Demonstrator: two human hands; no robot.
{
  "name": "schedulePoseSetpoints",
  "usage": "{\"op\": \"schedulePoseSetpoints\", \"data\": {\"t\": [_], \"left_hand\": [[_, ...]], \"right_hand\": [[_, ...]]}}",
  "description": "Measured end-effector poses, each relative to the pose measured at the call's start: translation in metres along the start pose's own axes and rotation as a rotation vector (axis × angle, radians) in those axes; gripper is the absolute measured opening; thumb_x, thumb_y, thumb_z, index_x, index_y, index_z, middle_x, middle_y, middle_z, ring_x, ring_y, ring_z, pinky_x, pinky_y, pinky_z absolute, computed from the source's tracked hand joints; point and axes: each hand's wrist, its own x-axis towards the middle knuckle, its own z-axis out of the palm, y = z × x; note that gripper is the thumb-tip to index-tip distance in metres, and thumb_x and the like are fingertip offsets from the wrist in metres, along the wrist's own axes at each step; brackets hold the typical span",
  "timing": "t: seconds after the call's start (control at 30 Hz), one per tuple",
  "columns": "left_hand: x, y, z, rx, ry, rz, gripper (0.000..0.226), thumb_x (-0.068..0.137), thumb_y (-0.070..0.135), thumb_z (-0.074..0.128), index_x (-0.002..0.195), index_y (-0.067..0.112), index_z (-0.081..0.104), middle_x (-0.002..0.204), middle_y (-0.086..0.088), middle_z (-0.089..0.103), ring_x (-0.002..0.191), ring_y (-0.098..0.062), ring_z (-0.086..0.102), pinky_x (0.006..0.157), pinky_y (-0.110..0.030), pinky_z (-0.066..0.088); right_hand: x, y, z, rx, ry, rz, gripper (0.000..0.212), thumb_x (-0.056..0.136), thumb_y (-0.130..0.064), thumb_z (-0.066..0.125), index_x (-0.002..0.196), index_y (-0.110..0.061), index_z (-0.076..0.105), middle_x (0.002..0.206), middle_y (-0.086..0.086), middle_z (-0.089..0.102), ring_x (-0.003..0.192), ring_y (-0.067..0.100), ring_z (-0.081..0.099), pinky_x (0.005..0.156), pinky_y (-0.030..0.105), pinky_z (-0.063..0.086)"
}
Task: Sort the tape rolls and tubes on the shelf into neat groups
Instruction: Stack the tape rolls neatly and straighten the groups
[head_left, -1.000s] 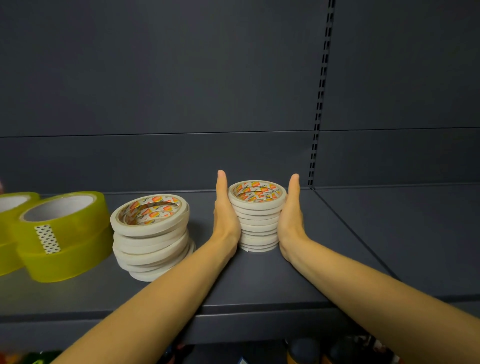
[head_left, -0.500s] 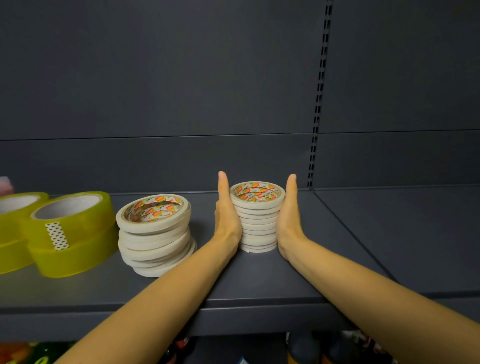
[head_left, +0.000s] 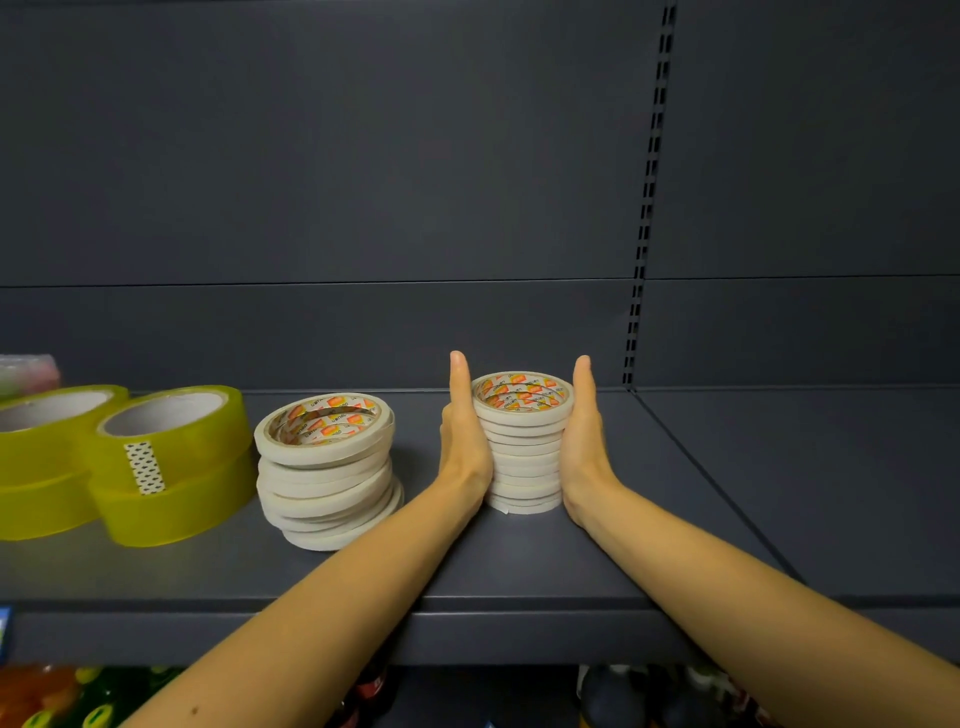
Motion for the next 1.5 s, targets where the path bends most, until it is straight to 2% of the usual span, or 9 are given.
{"op": "schedulePoseSetpoints", "data": {"t": [0.57, 0.77, 0.93, 1.0, 1.1, 1.23, 1.3, 1.43, 1.5], "left_hand": [[-0.024, -0.003, 0.036, 0.071, 0.045, -0.071, 0.058, 0.090, 0.054, 0.035, 0.102, 0.008, 0.068, 0.096, -0.011, 0.073, 0.096, -0.026, 0.068, 0.098, -0.047, 0.048], [-0.034, 0.006, 0.032, 0.161, -0.005, -0.070, 0.075, 0.084, 0.072, 0.026, 0.109, 0.015, 0.068, 0.106, -0.008, 0.071, 0.103, -0.023, 0.065, 0.101, -0.043, 0.045], [-0.060, 0.021, 0.011, 0.254, -0.017, -0.020, 0.071, 0.091, 0.065, 0.016, 0.127, 0.017, 0.055, 0.135, -0.002, 0.054, 0.126, -0.019, 0.048, 0.112, -0.043, 0.032], [-0.078, 0.033, -0.012, 0.255, 0.020, 0.059, 0.051, 0.097, 0.051, 0.024, 0.109, 0.018, 0.061, 0.122, 0.001, 0.059, 0.113, -0.017, 0.053, 0.104, -0.038, 0.039], [-0.111, 0.058, -0.050, 0.314, 0.114, 0.478, 0.025, 0.091, 0.039, 0.040, 0.080, 0.029, 0.061, 0.088, 0.013, 0.062, 0.085, -0.004, 0.056, 0.082, -0.023, 0.043], [-0.124, 0.078, -0.097, 0.290, 0.334, 0.699, 0.015, 0.089, 0.031, 0.043, 0.096, 0.028, 0.056, 0.105, 0.002, 0.057, 0.099, -0.007, 0.052, 0.086, -0.015, 0.040], [-0.114, 0.077, -0.115, 0.275, 0.385, 0.561, 0.016, 0.096, 0.024, 0.042, 0.109, 0.022, 0.052, 0.115, 0.001, 0.052, 0.105, -0.005, 0.048, 0.089, -0.012, 0.036], [-0.091, 0.059, -0.134, 0.197, 0.357, 0.165, 0.043, 0.098, 0.035, 0.033, 0.125, 0.005, 0.049, 0.111, -0.011, 0.054, 0.109, -0.010, 0.047, 0.102, -0.041, 0.039], [-0.082, 0.051, -0.135, 0.094, 0.312, 0.016, 0.052, 0.098, 0.046, 0.026, 0.129, 0.012, 0.051, 0.123, -0.003, 0.059, 0.119, -0.015, 0.051, 0.108, -0.043, 0.036]], "right_hand": [[-0.014, -0.009, -0.039, -0.031, 0.082, 0.005, 0.072, 0.087, -0.070, 0.030, 0.103, -0.012, 0.069, 0.097, 0.009, 0.074, 0.093, 0.027, 0.069, 0.092, 0.045, 0.053], [-0.013, -0.009, -0.040, -0.018, 0.036, 0.041, 0.077, 0.085, -0.073, 0.030, 0.118, -0.011, 0.062, 0.111, 0.010, 0.069, 0.104, 0.026, 0.065, 0.097, 0.043, 0.049], [-0.039, -0.029, -0.041, -0.139, 0.343, -0.543, 0.034, 0.101, -0.032, 0.031, 0.107, -0.022, 0.063, 0.114, -0.003, 0.058, 0.099, 0.007, 0.055, 0.080, 0.011, 0.040], [-0.054, -0.043, -0.041, -0.134, 0.346, -0.751, 0.023, 0.097, -0.018, 0.037, 0.098, -0.030, 0.057, 0.107, -0.006, 0.053, 0.096, 0.006, 0.051, 0.087, 0.019, 0.039], [-0.084, -0.059, -0.021, -0.094, 0.153, -0.847, 0.023, 0.085, -0.014, 0.042, 0.089, -0.032, 0.056, 0.097, -0.011, 0.059, 0.093, 0.005, 0.055, 0.082, 0.017, 0.043], [-0.109, -0.050, 0.032, -0.157, -0.180, -0.661, 0.019, 0.089, -0.013, 0.046, 0.090, -0.027, 0.059, 0.097, -0.005, 0.062, 0.086, 0.001, 0.058, 0.078, 0.012, 0.045], [-0.107, -0.032, 0.055, -0.217, -0.258, -0.448, 0.021, 0.099, -0.019, 0.039, 0.097, -0.030, 0.057, 0.109, -0.007, 0.061, 0.100, 0.003, 0.056, 0.092, 0.018, 0.041], [-0.087, -0.006, 0.077, -0.262, -0.251, -0.077, 0.046, 0.100, -0.045, 0.022, 0.129, -0.022, 0.050, 0.139, -0.003, 0.049, 0.127, 0.013, 0.045, 0.114, 0.036, 0.025], [-0.073, -0.001, 0.081, -0.236, -0.237, 0.006, 0.058, 0.099, -0.049, 0.018, 0.137, -0.015, 0.045, 0.144, 0.003, 0.045, 0.132, 0.017, 0.042, 0.116, 0.037, 0.021]]}}
